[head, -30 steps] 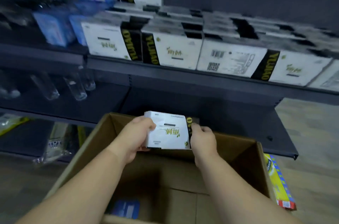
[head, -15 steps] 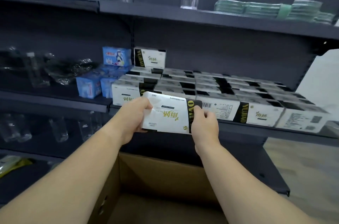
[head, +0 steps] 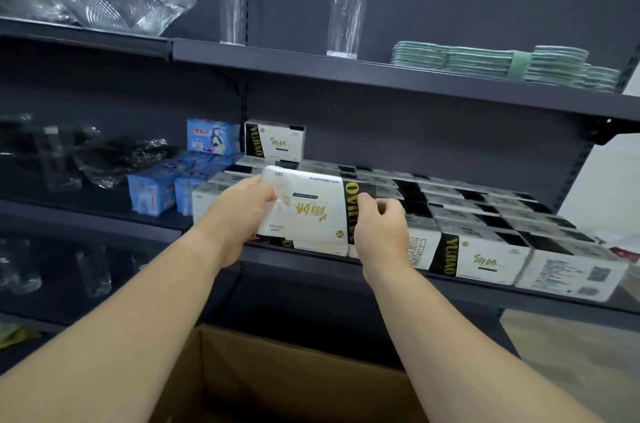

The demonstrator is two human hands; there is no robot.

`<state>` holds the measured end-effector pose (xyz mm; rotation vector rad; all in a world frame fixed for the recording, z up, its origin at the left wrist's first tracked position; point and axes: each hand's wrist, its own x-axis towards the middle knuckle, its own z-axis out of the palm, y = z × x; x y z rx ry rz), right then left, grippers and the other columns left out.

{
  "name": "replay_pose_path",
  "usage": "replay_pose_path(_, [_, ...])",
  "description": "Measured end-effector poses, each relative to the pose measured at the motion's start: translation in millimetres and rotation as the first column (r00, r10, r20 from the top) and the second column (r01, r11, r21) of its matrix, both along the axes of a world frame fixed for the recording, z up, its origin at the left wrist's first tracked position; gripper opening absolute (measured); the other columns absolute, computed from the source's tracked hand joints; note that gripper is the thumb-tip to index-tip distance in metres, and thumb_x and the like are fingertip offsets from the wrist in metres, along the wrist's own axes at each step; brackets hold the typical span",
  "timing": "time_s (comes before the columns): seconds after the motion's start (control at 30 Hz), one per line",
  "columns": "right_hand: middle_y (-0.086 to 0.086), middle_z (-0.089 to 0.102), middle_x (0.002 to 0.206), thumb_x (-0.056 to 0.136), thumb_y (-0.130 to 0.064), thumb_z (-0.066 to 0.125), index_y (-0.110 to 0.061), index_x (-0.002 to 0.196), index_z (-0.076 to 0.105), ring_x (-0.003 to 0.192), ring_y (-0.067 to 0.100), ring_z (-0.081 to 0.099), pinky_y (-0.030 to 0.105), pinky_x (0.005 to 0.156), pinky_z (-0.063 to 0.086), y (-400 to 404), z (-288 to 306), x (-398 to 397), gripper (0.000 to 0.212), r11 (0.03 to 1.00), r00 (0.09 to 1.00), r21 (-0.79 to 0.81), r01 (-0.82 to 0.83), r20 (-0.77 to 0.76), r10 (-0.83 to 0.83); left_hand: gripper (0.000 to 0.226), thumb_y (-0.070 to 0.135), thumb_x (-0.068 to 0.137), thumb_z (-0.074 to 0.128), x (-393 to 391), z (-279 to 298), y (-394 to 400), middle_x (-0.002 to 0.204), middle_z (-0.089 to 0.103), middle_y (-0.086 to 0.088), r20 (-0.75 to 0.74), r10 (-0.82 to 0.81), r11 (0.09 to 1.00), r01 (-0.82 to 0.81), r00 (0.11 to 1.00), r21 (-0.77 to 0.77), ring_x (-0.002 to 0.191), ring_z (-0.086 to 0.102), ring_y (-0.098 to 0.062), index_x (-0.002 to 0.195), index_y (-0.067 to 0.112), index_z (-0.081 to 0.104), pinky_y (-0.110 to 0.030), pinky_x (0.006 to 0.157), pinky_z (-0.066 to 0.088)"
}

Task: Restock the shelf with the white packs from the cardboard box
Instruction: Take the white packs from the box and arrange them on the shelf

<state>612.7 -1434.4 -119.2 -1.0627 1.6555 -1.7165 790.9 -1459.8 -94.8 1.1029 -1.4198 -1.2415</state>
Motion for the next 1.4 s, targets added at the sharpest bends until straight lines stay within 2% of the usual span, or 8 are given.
replay_pose_path(0.13, [0.001,0.065,0.094,0.095,-0.037,0.051,-0.027,0.089,0.049,0.086,0.019,0.062,0.042,0.079,0.053,-25.4,3.2,5.1,0.012,1.000,0.999,-0.003,0.018,-0.035,-0.018,0.026,0.012,0.091,0.044,5.9,-2.8,-26.9,0.094,0.076,0.000,-0.010,0.039,0.999,-0.040,0.999,-0.006,0.088,0.071,-0.019,0.108,0.018,0.063,-0.035,0.070,0.054])
replay_pose_path(0.23, [-0.001,0.063,0.093,0.096,-0.036,0.051,-0.026,0.090,0.050,0.080,0.016,0.058,0.036,0.071,0.051,-50.6,6.8,13.4,0.011,1.000,0.999,-0.020,0.018,-0.045,-0.019,0.024,0.011,0.092,0.046,13.2,-1.4,-55.5,0.098,0.074,-0.004,-0.023,0.063,0.998,-0.063,0.998,0.001,0.080,0.069,-0.016,0.110,0.013,0.061,-0.024,0.056,0.049])
replay_pose_path(0.4, [-0.002,0.057,0.081,0.093,-0.031,0.050,-0.024,0.096,0.053,0.070,0.018,0.051,0.034,0.064,0.042,-105.2,10.2,33.5,0.008,0.999,0.999,-0.026,0.034,-0.001,-0.034,0.018,0.012,0.091,0.052,29.5,2.6,-115.0,0.092,0.072,-0.003,-0.073,0.098,0.995,-0.099,0.993,-0.007,0.076,0.066,-0.017,0.106,0.016,0.062,-0.030,0.062,0.047])
replay_pose_path(0.6, [-0.004,0.050,0.063,0.096,-0.020,0.050,-0.017,0.100,0.054,0.054,0.013,0.044,0.026,0.052,0.034,-163.3,13.3,53.5,0.007,0.997,0.997,-0.027,0.076,-0.003,-0.077,0.014,0.024,0.087,0.059,47.7,1.5,-184.3,0.105,0.072,-0.005,-0.047,0.085,0.996,-0.086,0.995,-0.005,0.098,0.066,-0.025,0.099,0.024,0.066,-0.041,0.093,0.050])
replay_pose_path(0.77, [-0.003,0.055,0.071,0.093,-0.017,0.048,-0.011,0.096,0.054,0.062,0.012,0.051,0.030,0.056,0.035,-210.2,14.2,67.0,0.009,0.994,0.987,-0.027,0.106,-0.122,-0.109,0.013,0.020,0.094,0.055,54.3,3.3,-236.1,0.089,0.069,0.003,0.026,0.130,0.991,-0.129,0.991,-0.028,0.083,0.063,-0.018,0.088,0.025,0.065,-0.028,0.067,0.044])
replay_pose_path(0.87, [-0.003,0.053,0.068,0.092,-0.019,0.049,-0.012,0.091,0.051,0.062,0.016,0.050,0.028,0.053,0.035,-238.0,16.0,70.4,0.007,0.991,0.980,-0.016,0.132,-0.148,-0.133,0.017,0.018,0.094,0.055,54.9,3.8,-262.7,0.086,0.069,0.005,0.025,0.136,0.990,-0.135,0.990,-0.036,0.079,0.063,-0.016,0.084,0.027,0.065,-0.027,0.067,0.046])
replay_pose_path(1.13, [-0.002,0.050,0.065,0.095,-0.024,0.049,-0.014,0.089,0.050,0.057,0.014,0.045,0.027,0.049,0.032,-284.2,16.6,67.5,0.012,0.985,0.971,0.044,0.168,-0.182,-0.157,0.025,0.011,0.096,0.053,53.0,-1.6,-312.6,0.098,0.067,0.000,0.076,0.123,0.991,-0.118,0.989,-0.061,0.096,0.064,-0.026,0.090,0.033,0.063,-0.046,0.091,0.054])
replay_pose_path(1.4, [-0.001,0.056,0.071,0.096,-0.023,0.050,-0.016,0.091,0.051,0.064,0.018,0.052,0.033,0.062,0.044,-304.1,9.3,69.6,0.009,0.989,0.982,0.038,0.145,-0.125,-0.139,0.022,0.009,0.096,0.052,48.2,-5.7,-335.2,0.095,0.063,0.000,0.081,0.168,0.981,-0.158,0.982,-0.117,0.078,0.058,-0.015,0.103,0.028,0.060,-0.026,0.065,0.049])
